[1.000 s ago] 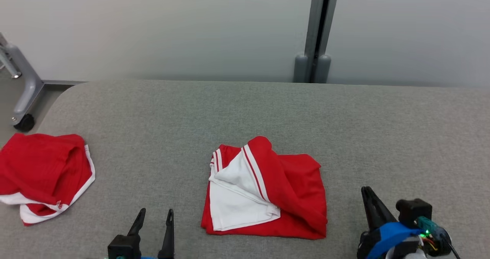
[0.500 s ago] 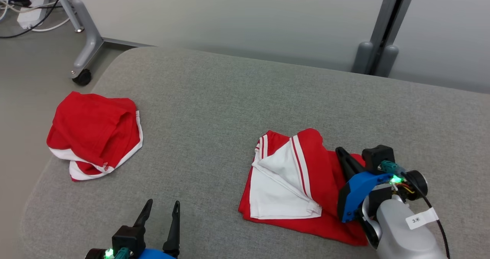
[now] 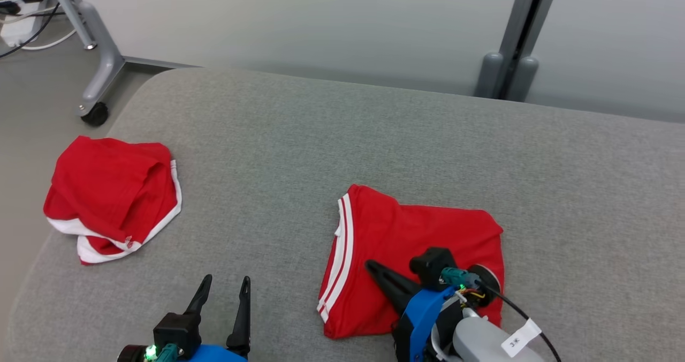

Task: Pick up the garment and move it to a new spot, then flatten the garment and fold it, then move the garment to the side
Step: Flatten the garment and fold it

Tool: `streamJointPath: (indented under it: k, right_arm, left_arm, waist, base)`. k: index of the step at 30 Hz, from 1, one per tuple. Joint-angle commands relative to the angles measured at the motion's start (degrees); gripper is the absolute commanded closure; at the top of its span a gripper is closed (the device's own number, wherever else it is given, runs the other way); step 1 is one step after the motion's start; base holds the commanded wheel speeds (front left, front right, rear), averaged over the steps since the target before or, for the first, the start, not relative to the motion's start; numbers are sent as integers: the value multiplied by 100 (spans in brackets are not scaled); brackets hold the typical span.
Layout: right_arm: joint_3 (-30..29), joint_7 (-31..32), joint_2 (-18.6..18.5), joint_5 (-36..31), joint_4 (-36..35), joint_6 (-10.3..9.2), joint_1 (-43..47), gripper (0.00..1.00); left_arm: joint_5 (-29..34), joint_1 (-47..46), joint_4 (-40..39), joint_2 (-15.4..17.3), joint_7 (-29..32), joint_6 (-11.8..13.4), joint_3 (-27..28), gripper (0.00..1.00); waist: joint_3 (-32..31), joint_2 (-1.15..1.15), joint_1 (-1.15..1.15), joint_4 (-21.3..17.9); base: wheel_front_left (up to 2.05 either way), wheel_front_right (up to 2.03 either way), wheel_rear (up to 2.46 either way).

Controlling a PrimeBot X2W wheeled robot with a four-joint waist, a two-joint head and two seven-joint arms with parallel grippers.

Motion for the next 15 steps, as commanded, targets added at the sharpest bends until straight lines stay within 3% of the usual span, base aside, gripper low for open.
streamJointPath:
  k: [1,7,11,15]
  right_arm:
    - [-71,-146,-29,57,90,0,-106,100]
    - [-1148,-440,-36,-271,554,0,-173,100]
    - [-2423,-454,-51,-954,207,0,259,100]
    - [-3327,-456,-29,-1591,-222,0,781,100]
  left_arm:
    - [-11,-79,-33,-3,-15,-33,-1,0]
    - [87,-94,-61,-3,-15,0,114,0]
    - [149,-49,-83,-3,-15,37,227,0]
    - [201,44,-108,-3,-15,64,375,0]
  waist:
    - [-43,0,0,-98]
    - [-157,0,0,-367]
    - [-250,0,0,-578]
    - [-335,0,0,-782]
  base:
    - [0,0,0]
    - [0,0,0]
    - [0,0,0]
    - [0,0,0]
